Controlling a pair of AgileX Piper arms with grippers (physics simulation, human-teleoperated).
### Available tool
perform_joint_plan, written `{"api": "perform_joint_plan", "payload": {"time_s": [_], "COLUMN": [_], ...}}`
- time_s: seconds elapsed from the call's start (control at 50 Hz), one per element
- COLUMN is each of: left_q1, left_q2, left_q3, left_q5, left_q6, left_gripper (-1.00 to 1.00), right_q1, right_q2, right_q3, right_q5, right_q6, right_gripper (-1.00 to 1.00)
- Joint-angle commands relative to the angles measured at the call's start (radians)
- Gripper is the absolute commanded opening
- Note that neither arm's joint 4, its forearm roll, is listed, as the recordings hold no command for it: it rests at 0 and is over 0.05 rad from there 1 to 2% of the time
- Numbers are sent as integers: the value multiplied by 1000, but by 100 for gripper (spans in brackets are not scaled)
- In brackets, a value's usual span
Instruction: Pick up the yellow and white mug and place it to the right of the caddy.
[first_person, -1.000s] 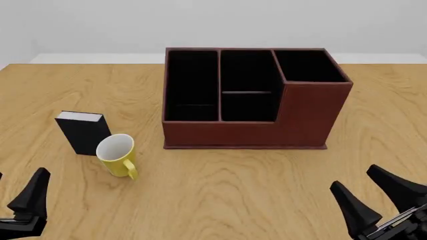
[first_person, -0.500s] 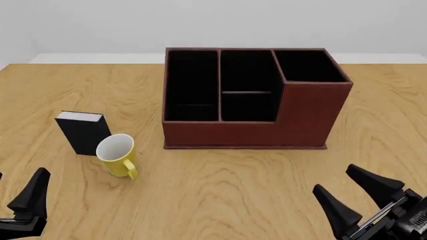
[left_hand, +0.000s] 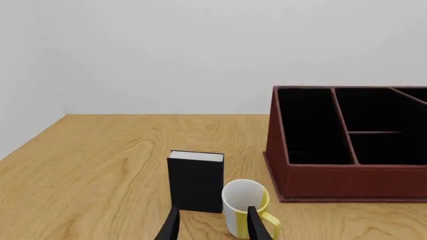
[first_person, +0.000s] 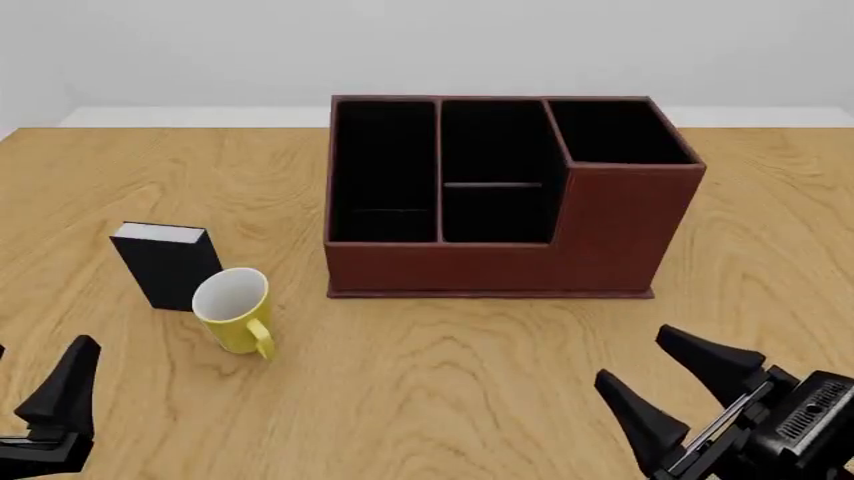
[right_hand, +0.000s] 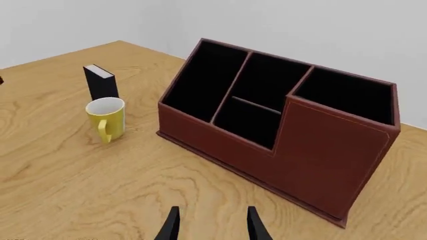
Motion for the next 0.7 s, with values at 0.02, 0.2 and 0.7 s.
{"api": "perform_joint_plan", "payload": {"time_s": [0.02, 0.2, 0.7], "left_q1": [0, 0, 0], "left_q2": [0, 0, 0], "left_q3": [0, 0, 0], "left_q5": [0, 0, 0], "left_q6": [0, 0, 0], "left_gripper": [100, 100, 100], "right_q1": [30, 55, 149], "right_q2": [104, 202, 475], "right_q3": [0, 0, -46], "right_q5": [-100, -199, -410], "right_q6": [-1, -5, -13], "right_gripper": [100, 100, 100]}}
